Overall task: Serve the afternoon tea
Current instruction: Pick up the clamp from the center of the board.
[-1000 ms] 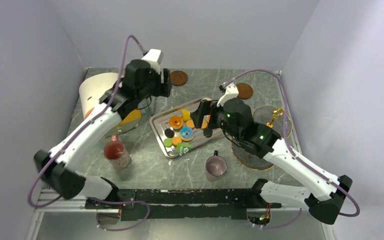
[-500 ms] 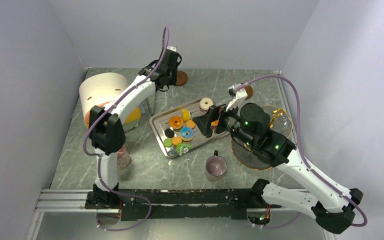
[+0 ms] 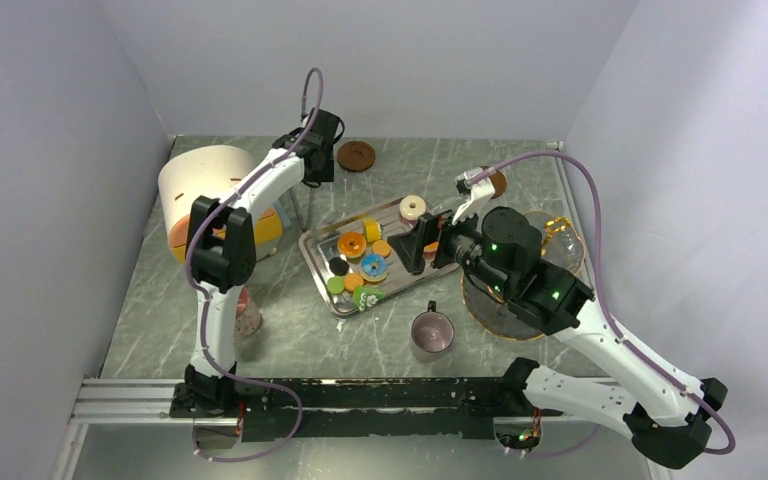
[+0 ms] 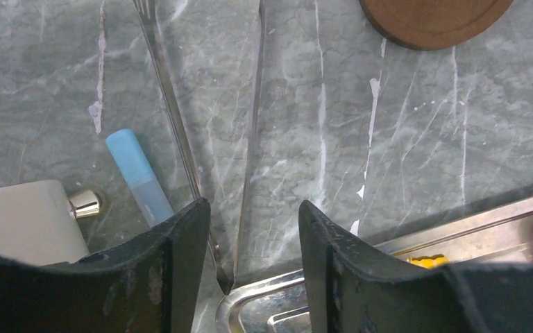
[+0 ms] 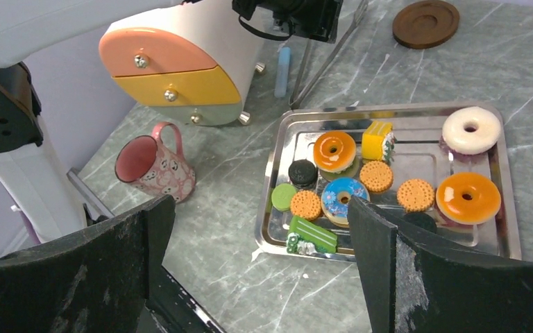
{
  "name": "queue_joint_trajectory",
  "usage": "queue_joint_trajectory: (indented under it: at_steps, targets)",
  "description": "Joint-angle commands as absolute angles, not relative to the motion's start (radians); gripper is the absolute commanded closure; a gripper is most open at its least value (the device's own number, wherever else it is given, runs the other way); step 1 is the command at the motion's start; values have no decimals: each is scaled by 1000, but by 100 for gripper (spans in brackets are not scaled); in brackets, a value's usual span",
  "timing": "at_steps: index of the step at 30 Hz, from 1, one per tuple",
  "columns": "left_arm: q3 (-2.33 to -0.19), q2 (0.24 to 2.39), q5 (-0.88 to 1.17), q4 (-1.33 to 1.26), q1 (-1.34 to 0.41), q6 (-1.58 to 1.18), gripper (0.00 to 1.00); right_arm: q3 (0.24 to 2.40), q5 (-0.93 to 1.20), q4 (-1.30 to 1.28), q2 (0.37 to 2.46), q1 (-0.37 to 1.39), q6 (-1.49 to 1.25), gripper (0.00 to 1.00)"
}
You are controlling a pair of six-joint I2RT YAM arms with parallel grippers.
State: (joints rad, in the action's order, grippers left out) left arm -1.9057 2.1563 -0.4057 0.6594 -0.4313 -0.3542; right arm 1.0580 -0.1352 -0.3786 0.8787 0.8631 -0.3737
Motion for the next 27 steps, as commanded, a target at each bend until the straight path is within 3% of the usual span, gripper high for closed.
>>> queue_joint_trajectory:
  at_steps: [1,27]
  targets:
    - [-1925,2205,-387,639,-426,-352,46,1056,-150,-377,869,864,-350,0]
    - [-1961,2347,-257,542,-390,-209,66,1010,-203,-392,850,863,-349,0]
